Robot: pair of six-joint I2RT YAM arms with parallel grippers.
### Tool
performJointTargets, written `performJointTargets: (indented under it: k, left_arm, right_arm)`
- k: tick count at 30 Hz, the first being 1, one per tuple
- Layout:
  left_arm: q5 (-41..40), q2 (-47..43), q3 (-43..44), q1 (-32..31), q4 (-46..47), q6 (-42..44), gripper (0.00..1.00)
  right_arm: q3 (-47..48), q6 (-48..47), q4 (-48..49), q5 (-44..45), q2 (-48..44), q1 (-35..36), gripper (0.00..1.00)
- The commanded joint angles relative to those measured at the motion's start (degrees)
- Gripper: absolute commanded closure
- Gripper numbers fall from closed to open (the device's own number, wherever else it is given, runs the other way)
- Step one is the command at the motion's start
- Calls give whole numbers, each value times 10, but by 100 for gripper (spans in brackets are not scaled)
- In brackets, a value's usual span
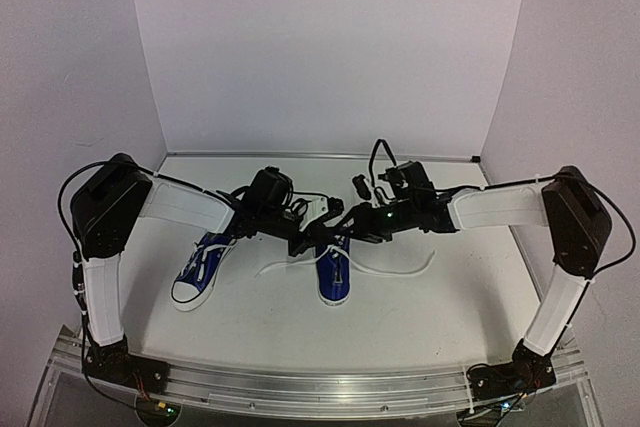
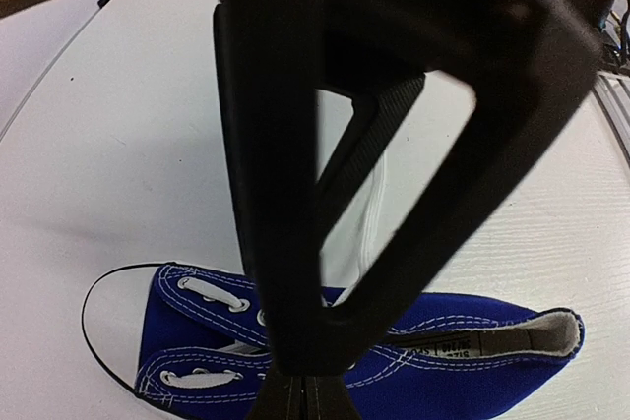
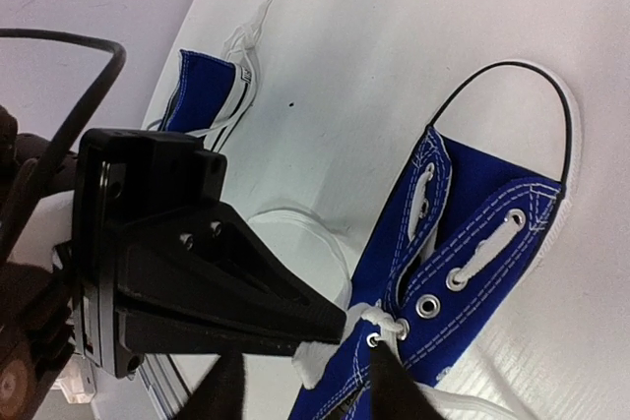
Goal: Tie the shoes
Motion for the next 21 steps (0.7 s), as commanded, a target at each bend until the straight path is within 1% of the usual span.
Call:
performJointTargets:
  k: [1, 4, 6, 8, 9, 14, 19, 21]
  left_arm:
    - [13, -1, 12, -1, 24, 1, 100]
    - [12, -3, 8, -1, 27, -1, 100]
    - [11, -4, 7, -1, 30, 0, 100]
    - [8, -5, 7, -1, 31, 2, 100]
    - [8, -5, 8, -1, 31, 3, 100]
    - [7, -5, 4, -1, 38, 4, 100]
    - [8, -5, 0, -1, 43, 4, 100]
    - [8, -6, -1, -1, 44, 8, 100]
  right_arm:
    - [-49, 17, -10, 37, -76, -30, 47]
    - [-88, 27, -50, 100, -115, -50, 46]
    - [-100, 25, -121, 162, -136, -51, 46]
    - [-109, 45, -178, 222, -152, -51, 45]
    - [-121, 62, -190, 235, -161, -51, 43]
    - [-180, 128, -198, 280, -188, -51, 43]
    - [-169, 153, -241, 373, -160, -51, 38]
    - [-158, 162, -253, 396, -142, -51, 38]
